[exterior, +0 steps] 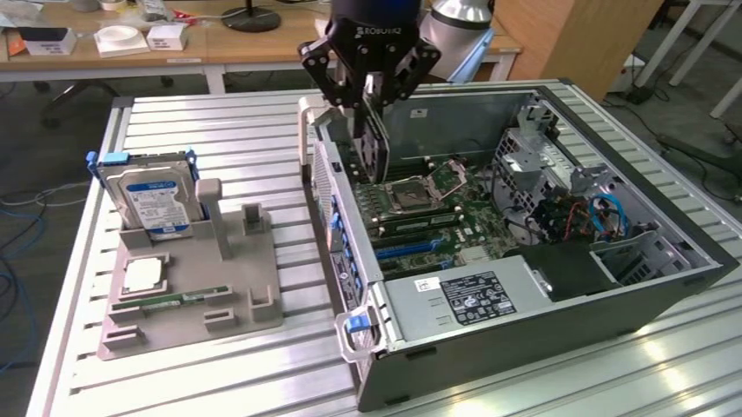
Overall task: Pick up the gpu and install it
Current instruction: 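Pick up the gpu and move the gpu toward the slot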
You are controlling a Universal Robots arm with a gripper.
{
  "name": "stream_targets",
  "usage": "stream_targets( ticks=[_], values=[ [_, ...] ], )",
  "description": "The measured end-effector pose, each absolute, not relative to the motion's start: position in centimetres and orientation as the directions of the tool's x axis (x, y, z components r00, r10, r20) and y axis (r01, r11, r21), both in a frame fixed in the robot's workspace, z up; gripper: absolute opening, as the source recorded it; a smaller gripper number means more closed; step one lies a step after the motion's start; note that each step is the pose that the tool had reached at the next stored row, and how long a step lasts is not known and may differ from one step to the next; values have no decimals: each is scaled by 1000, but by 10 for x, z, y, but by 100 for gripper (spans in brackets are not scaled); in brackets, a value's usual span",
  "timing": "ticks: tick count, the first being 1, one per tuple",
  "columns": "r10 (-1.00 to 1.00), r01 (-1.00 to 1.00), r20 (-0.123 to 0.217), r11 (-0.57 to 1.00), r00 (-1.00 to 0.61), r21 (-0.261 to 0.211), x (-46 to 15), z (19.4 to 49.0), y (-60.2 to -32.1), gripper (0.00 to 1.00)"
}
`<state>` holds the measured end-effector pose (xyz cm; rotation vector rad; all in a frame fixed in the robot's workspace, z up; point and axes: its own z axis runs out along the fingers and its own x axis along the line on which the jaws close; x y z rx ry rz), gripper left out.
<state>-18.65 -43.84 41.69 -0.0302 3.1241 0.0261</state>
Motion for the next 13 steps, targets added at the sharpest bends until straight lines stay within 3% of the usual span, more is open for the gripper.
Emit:
stream_targets(
  ticks=[13],
  values=[
    [-25,-26,-17,1000,-1000,17,-175,417,-438,27]
  ],
)
